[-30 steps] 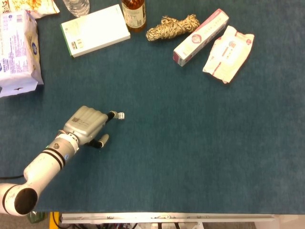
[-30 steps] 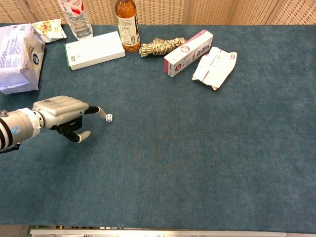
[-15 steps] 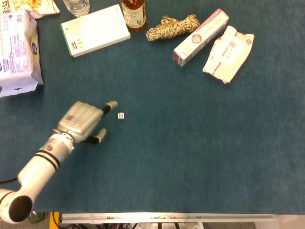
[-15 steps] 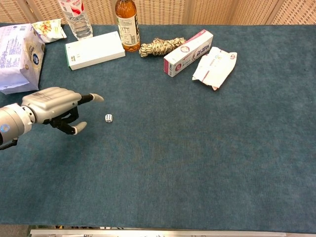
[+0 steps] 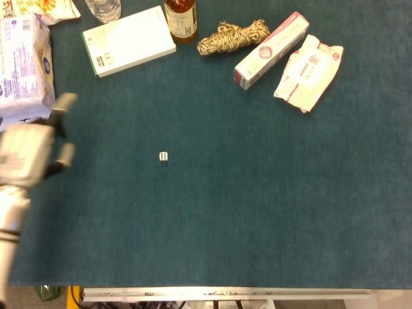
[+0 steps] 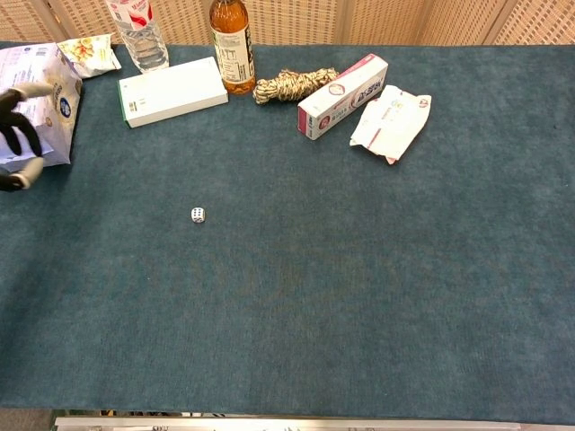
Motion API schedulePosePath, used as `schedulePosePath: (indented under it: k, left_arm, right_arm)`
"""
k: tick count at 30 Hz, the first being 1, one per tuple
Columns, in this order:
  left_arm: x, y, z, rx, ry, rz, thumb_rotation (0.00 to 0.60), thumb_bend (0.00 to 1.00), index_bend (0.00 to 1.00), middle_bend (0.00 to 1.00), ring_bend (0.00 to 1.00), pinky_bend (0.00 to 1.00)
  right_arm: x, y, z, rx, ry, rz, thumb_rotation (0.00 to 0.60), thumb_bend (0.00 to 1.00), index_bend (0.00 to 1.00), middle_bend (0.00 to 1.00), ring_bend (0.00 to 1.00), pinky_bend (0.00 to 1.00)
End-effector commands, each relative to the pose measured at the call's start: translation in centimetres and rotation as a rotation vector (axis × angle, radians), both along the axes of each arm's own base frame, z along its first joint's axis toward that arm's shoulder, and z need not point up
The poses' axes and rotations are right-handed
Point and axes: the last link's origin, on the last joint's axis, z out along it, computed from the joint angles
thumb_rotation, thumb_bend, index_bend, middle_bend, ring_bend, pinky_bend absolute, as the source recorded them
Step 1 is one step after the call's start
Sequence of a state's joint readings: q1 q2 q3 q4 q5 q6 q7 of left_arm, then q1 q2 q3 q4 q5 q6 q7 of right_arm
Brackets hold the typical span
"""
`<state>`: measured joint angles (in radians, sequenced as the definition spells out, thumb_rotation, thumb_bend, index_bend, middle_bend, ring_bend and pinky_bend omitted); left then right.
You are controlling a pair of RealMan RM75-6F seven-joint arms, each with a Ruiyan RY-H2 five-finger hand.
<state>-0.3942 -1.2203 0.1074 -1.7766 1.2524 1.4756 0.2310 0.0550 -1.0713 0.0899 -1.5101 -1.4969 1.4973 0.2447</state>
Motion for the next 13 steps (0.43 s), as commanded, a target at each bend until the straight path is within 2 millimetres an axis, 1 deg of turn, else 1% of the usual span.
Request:
schedulePosePath:
  k: [1,2,5,9,13]
  left_arm:
    - [-2.3,-1.5,2.3,0.109,-0.016,0.022,0.598,0.37,0.06,0.34,0.32,0.45]
    - [-2.8,-2.0,2.6,0.125,-0.015,0.028,0.597,0.37,0.06,0.32,0.30,0.43]
    - [-3.7,-2.9,3.1,0.148,-0.006,0.037,0.595,0.37,0.06,0.31,0.28,0.40]
    - [-4.1,-3.8,3.5,0.166,-0.014,0.048,0.595,0.37,0.06,0.31,0.28,0.39]
    - [-4.2,-4.0,3.6,0.174,-0.019,0.048,0.593,0.37,0.06,0.31,0.28,0.37]
  right_arm:
    - [0.2,0.0,-0.1,0.008,0.000,0.002,0.600,0.29,0.29,0.32,0.20,0.17]
    - [0.2,-0.1,-0.2,0.012,0.002,0.003,0.600,0.29,0.29,0.32,0.20,0.17]
    - [0.5,-0.1,-0.2,0.021,0.005,0.007,0.600,0.29,0.29,0.32,0.20,0.17]
    - [0.7,-0.2,-0.3,0.026,0.007,0.010,0.600,0.29,0.29,0.32,0.20,0.17]
    - [0.8,-0.2,-0.5,0.032,0.010,0.008,0.600,0.29,0.29,0.32,0.20,0.17]
